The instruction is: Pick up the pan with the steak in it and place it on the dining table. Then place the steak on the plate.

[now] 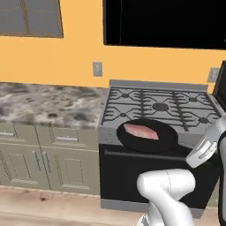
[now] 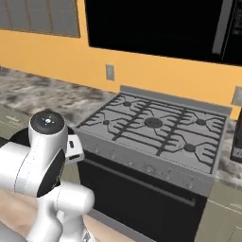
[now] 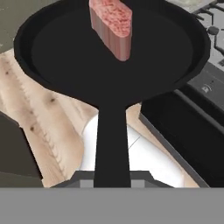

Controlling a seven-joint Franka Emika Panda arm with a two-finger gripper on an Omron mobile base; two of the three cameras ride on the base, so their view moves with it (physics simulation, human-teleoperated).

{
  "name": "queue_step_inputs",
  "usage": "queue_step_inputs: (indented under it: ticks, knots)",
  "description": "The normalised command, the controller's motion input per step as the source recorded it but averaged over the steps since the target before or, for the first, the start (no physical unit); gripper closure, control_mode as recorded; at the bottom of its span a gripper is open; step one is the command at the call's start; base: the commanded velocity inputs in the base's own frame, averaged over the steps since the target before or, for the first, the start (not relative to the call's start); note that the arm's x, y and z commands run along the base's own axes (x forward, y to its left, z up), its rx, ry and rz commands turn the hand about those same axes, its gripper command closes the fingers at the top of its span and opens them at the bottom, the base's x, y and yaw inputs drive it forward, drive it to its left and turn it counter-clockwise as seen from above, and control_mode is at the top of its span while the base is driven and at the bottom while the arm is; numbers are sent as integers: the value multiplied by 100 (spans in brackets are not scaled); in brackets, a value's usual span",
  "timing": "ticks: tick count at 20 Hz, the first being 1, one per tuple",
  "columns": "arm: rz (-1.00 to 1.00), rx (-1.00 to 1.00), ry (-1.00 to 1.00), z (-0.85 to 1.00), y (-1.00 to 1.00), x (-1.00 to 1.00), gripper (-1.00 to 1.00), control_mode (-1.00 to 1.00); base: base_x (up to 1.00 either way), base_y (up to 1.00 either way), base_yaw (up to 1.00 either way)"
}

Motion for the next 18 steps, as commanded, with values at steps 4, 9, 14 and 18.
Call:
queue_step_inputs:
  ticks: [4, 9, 14, 18]
  knots:
    - [0, 0, 0, 0, 0, 0, 100, 100, -7, 0, 50]
    - [0, 0, 0, 0, 0, 0, 100, 100, -6, 0, 50]
    - [0, 0, 0, 0, 0, 0, 100, 100, -4, 0, 50]
    - [0, 0, 0, 0, 0, 0, 100, 100, -1, 0, 50]
